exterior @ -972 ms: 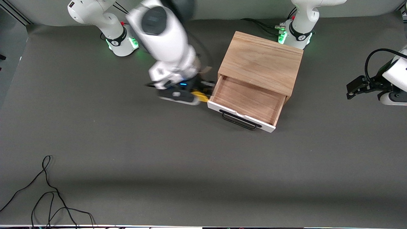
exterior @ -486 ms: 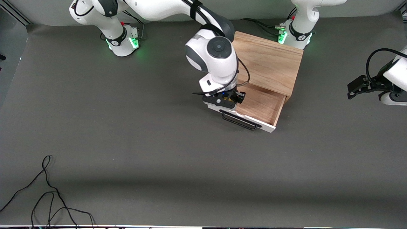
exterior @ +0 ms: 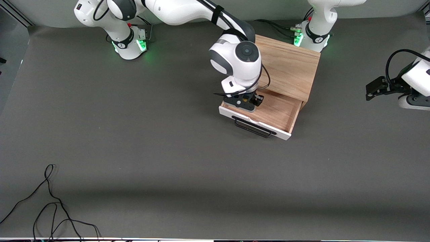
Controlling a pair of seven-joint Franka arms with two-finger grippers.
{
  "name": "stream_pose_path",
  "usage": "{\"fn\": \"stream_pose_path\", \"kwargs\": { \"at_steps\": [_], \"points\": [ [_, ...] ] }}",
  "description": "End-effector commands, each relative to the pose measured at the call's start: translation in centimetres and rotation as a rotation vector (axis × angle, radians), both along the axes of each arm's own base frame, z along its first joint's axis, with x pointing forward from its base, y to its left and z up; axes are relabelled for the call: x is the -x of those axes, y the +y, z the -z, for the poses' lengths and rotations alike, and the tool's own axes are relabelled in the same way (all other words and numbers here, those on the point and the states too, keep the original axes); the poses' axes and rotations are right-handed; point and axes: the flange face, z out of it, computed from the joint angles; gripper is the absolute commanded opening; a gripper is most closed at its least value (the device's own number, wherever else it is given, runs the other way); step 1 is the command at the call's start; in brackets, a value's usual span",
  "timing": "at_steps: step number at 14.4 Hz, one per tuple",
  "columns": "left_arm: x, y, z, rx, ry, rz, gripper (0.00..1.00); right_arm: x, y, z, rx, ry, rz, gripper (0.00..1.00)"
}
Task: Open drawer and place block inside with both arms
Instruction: 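Carry the yellow cube with the right gripper over the open drawer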
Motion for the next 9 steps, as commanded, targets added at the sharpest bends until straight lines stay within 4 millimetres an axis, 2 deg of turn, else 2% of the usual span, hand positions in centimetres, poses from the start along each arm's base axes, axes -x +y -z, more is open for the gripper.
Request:
{"fn": "stream_pose_path", "kwargs": {
  "at_steps": [1, 2, 4, 5, 7, 8, 9],
  "points": [
    [0.4, 0.1, -0.8, 0.000, 0.007, 0.018, 1.00, -0.3, 0.5, 0.2, 0.007, -0.031, 0.020, 0.49],
    [0.5, 0.0, -0.8, 0.002, 0.010, 0.013, 1.00, -0.3, 0.5, 0.1, 0.006, -0.032, 0.024, 0.99],
    [0.6, -0.1, -0.8, 0.010, 0.015, 0.006, 1.00, -0.4, 0.4, -1.2, 0.003, -0.043, 0.031, 1.00],
    [0.7, -0.2, -0.7, 0.010, 0.026, 0.008, 1.00, -0.3, 0.3, -2.7, -0.011, -0.050, 0.031, 1.00],
    [0.8, -0.2, -0.6, 0.010, 0.032, 0.008, 1.00, -1.3, -0.7, -7.3, -0.057, -0.079, 0.048, 1.00],
    [0.7, -0.2, -0.7, 0.011, 0.029, 0.006, 1.00, -1.9, -1.9, -10.6, -0.075, -0.087, 0.053, 1.00],
    [0.7, -0.2, -0.6, 0.013, 0.030, 0.002, 1.00, -3.9, -4.8, -13.8, -0.074, -0.082, 0.066, 1.00]
  ]
}}
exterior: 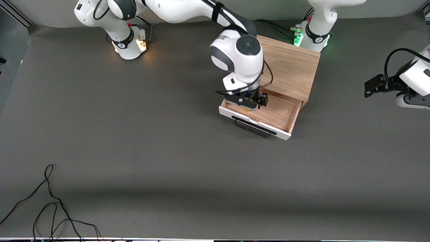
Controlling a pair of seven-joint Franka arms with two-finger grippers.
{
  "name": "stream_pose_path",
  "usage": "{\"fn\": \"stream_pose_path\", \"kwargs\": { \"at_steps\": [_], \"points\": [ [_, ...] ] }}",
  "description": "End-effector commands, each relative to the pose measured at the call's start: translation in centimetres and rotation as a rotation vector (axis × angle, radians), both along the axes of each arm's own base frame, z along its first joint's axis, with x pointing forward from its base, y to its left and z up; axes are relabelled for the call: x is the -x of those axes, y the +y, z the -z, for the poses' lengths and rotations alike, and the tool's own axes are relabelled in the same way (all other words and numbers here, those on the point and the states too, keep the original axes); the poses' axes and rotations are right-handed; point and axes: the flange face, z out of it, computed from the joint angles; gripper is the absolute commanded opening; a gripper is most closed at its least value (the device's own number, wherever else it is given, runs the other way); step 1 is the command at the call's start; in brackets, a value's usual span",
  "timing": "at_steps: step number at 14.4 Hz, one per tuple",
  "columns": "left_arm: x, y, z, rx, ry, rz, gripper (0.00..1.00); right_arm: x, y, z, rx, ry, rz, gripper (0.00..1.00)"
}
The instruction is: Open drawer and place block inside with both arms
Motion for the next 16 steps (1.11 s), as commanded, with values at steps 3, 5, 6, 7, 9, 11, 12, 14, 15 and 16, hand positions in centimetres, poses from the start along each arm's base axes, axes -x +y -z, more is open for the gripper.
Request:
{"fn": "stream_pose_path", "kwargs": {
  "at_steps": [3, 5, 6, 7, 9, 11, 12, 14, 15, 16],
  "points": [
    [0.4, -0.3, -0.8, 0.035, 0.004, -0.004, 1.00, -7.4, -14.3, -12.0, 0.006, 0.035, -0.044, 1.00],
    [0.4, -0.4, -0.8, 0.035, 0.004, -0.004, 1.00, -10.3, -23.3, -13.7, -0.001, 0.048, -0.078, 1.00],
    [0.4, -0.4, -0.8, 0.034, 0.004, -0.006, 1.00, -11.2, -27.6, -14.4, -0.005, 0.047, -0.098, 1.00],
    [0.5, -0.4, -0.7, 0.034, 0.007, -0.006, 1.00, -12.1, -32.2, -15.0, -0.009, 0.046, -0.115, 1.00],
    [0.5, -0.4, -0.7, 0.033, 0.007, -0.006, 1.00, -13.3, -41.3, -16.1, -0.017, 0.030, -0.153, 1.00],
    [0.5, -0.4, -0.7, 0.033, 0.006, -0.007, 1.00, -13.9, -50.9, -16.5, 0.000, 0.001, -0.213, 1.00],
    [0.5, -0.4, -0.7, 0.033, 0.007, -0.007, 1.00, -14.1, -54.1, -16.8, 0.009, -0.011, -0.234, 1.00],
    [0.5, -0.4, -0.6, 0.032, 0.012, -0.008, 1.00, -13.8, -59.5, -17.3, 0.026, -0.008, -0.215, 1.00],
    [0.5, -0.4, -0.6, 0.032, 0.015, -0.008, 1.00, -13.3, -61.1, -17.5, 0.046, -0.009, -0.215, 1.00],
    [0.6, -0.4, -0.6, 0.031, 0.016, -0.007, 1.00, -12.9, -62.0, -17.5, 0.083, -0.005, -0.232, 1.00]
  ]
}}
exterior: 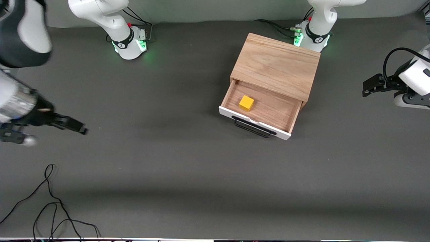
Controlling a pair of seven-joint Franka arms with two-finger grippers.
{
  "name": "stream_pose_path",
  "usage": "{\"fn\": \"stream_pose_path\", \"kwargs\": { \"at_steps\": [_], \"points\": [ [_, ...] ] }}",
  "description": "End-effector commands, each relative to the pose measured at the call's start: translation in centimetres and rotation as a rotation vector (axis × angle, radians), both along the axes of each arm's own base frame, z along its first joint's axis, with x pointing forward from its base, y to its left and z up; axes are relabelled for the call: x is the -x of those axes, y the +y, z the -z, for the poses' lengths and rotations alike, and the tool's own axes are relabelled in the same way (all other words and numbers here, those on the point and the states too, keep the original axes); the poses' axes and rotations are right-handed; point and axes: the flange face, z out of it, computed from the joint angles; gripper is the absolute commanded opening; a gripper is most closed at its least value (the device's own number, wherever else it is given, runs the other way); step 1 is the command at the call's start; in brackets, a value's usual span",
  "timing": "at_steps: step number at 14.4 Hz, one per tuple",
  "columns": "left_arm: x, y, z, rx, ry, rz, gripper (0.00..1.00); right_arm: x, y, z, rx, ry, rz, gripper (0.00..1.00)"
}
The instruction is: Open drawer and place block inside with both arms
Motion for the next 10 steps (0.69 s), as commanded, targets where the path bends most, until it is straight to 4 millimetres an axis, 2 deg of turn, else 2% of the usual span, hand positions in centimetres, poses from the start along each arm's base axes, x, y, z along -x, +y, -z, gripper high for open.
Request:
{"fn": "stream_pose_path", "kwargs": {
  "at_steps": [1, 4, 7, 10],
  "points": [
    [0.5, -0.2, -0.6, 0.010, 0.009, -0.005, 1.00, 1.9, -0.8, 0.1, 0.084, -0.002, -0.064, 1.00],
    [0.6, -0.1, -0.6, 0.010, 0.015, -0.005, 1.00, 1.8, -1.7, 1.0, 0.095, 0.024, -0.163, 1.00],
    [0.6, -0.1, -0.6, 0.008, 0.018, -0.005, 1.00, 1.7, -0.7, 1.6, 0.093, 0.055, -0.182, 1.00],
    [0.6, -0.1, -0.6, 0.008, 0.018, -0.005, 1.00, 1.5, -0.7, 1.5, 0.082, 0.053, -0.177, 1.00]
  ]
}}
